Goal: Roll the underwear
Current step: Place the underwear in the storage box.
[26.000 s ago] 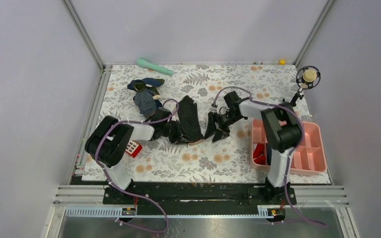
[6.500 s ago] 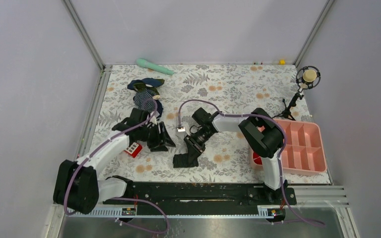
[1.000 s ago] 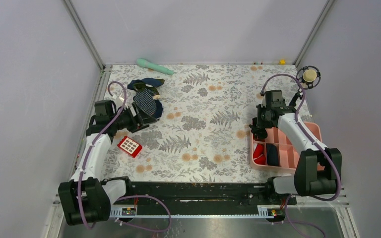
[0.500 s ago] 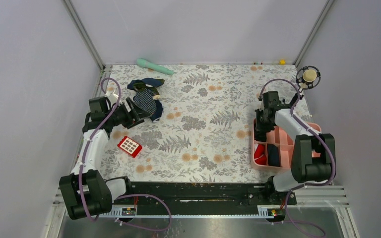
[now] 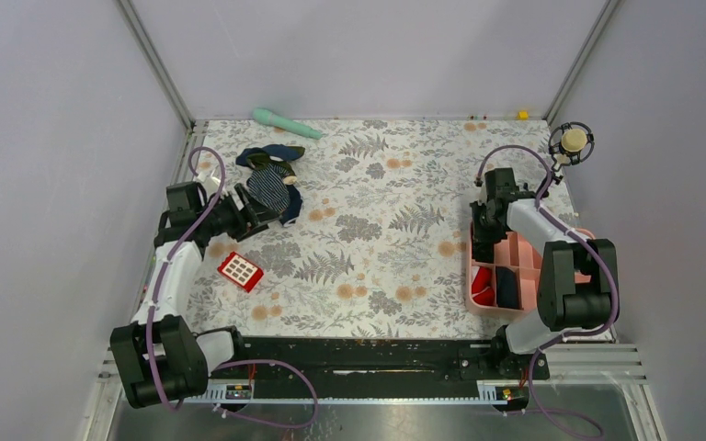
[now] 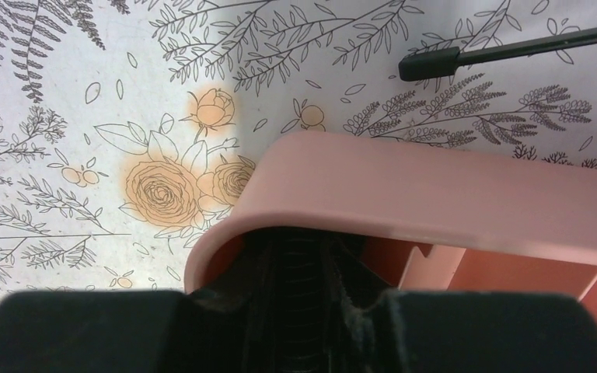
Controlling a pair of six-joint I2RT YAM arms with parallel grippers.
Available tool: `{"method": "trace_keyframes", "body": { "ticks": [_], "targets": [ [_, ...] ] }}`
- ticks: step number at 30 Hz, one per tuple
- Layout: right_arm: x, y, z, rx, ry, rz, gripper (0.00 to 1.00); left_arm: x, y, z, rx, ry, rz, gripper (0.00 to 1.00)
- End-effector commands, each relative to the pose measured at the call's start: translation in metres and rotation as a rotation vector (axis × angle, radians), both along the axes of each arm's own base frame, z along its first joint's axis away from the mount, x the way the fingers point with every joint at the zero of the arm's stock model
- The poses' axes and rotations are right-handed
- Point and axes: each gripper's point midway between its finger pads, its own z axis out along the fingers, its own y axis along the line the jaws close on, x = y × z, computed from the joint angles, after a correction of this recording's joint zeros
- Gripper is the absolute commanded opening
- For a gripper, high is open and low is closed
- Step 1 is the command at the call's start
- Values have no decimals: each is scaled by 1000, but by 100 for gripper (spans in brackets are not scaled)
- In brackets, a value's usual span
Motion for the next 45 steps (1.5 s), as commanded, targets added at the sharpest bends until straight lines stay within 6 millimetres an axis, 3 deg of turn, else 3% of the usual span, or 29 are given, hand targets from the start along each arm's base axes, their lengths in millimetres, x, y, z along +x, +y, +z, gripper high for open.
{"method": "trace_keyframes", "body": {
  "ticks": [1, 8, 12, 17, 19, 22, 24, 29, 36, 40, 45],
  "targets": [
    [8, 0, -11, 13, -31, 18, 27, 0, 0, 16, 4, -84, -15, 68],
    [4, 6, 35, 53, -26, -5, 49, -2, -1, 13, -14, -84, -7, 68],
    [-1, 9, 61, 72, -20, -18, 51, 0, -2, 13, -32, -79, -4, 68],
    [-13, 13, 78, 96, -4, -33, 52, 1, -4, 14, -47, -74, -8, 68],
    [-21, 14, 77, 102, 16, -37, 46, 1, -4, 14, -52, -72, -5, 68],
    [-33, 12, 63, 96, 61, -71, 20, 1, -4, 13, -60, -68, 0, 68],
    [-37, 14, 51, 107, 93, -95, 13, 0, -5, 13, -62, -70, 0, 68],
    [-29, 17, 28, 123, 132, -104, 9, -3, -5, 13, -58, -67, -1, 68],
    [-13, 14, 5, 94, 165, -116, 13, -5, -3, 13, -33, -74, -2, 69],
    [-5, 12, 26, 91, 128, -126, 13, -4, -1, 14, -27, -80, 1, 69],
    [-6, 19, 94, 141, -16, -86, 19, 4, 5, 18, 13, -111, 22, 69]
  ]
}}
